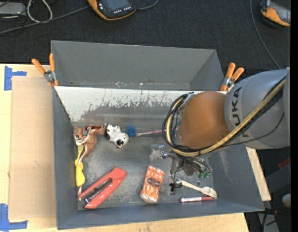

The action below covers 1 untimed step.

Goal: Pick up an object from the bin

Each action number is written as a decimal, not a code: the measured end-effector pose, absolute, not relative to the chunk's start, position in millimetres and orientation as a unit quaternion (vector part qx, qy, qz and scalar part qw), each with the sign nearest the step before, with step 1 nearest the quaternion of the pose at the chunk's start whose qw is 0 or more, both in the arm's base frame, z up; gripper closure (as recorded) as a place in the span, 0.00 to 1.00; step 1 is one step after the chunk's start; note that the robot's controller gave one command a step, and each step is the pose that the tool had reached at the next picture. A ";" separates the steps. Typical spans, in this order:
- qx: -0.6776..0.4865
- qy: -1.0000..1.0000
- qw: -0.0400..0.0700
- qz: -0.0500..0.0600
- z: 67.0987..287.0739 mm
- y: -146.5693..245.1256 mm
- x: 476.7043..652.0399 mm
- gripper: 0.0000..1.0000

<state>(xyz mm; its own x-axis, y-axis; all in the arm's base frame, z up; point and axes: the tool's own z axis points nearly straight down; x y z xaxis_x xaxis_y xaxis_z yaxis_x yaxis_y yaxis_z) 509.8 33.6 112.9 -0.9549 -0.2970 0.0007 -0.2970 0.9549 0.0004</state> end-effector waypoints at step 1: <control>0.219 -0.976 -0.004 -0.001 114.0 43.1 509.5 0.00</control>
Offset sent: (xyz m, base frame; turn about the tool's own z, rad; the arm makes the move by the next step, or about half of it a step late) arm 0.0077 0.0254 -0.0429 -0.3197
